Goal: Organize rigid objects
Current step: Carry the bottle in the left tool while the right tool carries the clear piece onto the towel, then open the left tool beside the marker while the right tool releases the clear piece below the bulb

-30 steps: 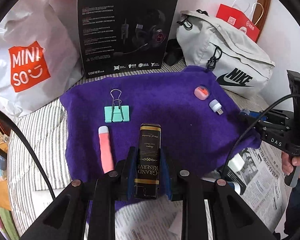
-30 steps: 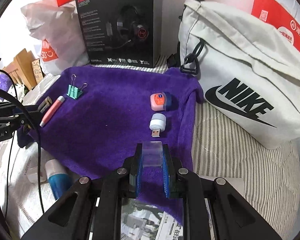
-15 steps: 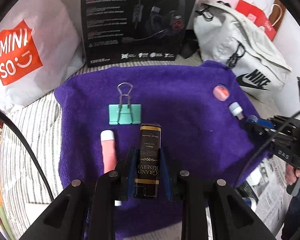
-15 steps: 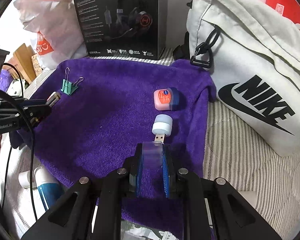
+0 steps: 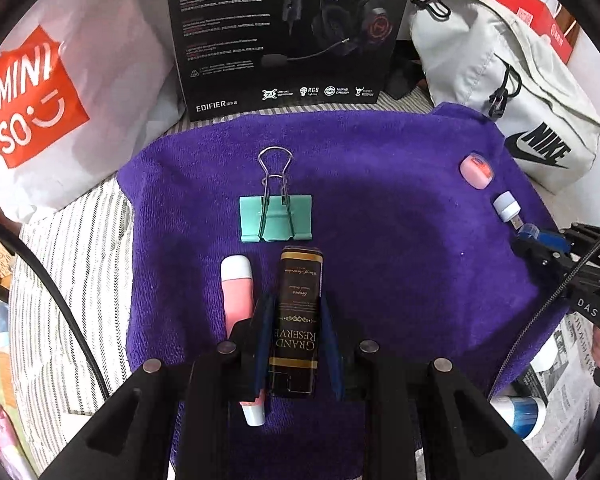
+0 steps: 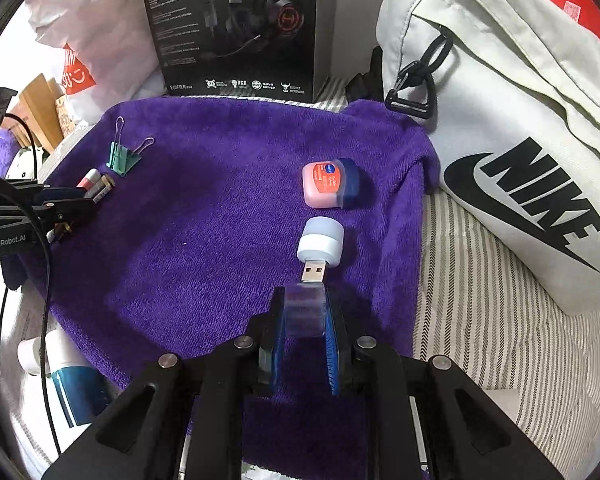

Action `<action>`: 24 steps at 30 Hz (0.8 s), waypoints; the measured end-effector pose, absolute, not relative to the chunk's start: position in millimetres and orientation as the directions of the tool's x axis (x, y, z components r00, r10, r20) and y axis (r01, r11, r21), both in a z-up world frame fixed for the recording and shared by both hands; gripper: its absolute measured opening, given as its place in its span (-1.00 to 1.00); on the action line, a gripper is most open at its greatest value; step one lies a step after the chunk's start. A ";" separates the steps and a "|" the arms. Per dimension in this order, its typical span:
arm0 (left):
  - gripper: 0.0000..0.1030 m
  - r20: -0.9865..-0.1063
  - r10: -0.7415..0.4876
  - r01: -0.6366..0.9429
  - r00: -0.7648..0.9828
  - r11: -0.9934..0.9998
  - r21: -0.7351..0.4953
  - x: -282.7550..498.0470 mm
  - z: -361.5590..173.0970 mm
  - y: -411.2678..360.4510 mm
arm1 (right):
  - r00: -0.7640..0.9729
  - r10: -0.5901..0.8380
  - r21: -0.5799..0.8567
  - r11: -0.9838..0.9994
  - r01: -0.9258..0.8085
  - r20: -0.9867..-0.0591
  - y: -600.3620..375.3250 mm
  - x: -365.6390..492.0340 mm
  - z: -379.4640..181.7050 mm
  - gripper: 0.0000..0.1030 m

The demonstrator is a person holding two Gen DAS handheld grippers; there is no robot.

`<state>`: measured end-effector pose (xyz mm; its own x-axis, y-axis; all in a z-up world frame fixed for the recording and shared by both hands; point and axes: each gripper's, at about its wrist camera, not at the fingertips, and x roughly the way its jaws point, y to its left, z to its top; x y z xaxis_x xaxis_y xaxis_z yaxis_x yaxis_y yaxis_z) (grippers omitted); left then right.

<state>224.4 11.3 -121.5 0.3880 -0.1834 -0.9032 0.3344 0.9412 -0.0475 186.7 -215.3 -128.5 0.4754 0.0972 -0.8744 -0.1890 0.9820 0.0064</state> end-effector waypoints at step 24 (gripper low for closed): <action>0.04 -0.906 -0.138 0.365 0.400 0.931 0.020 200.7 -114.9 3.2 | 0.534 0.143 0.036 0.978 -0.206 -0.834 -212.5 143.4 -83.0 0.02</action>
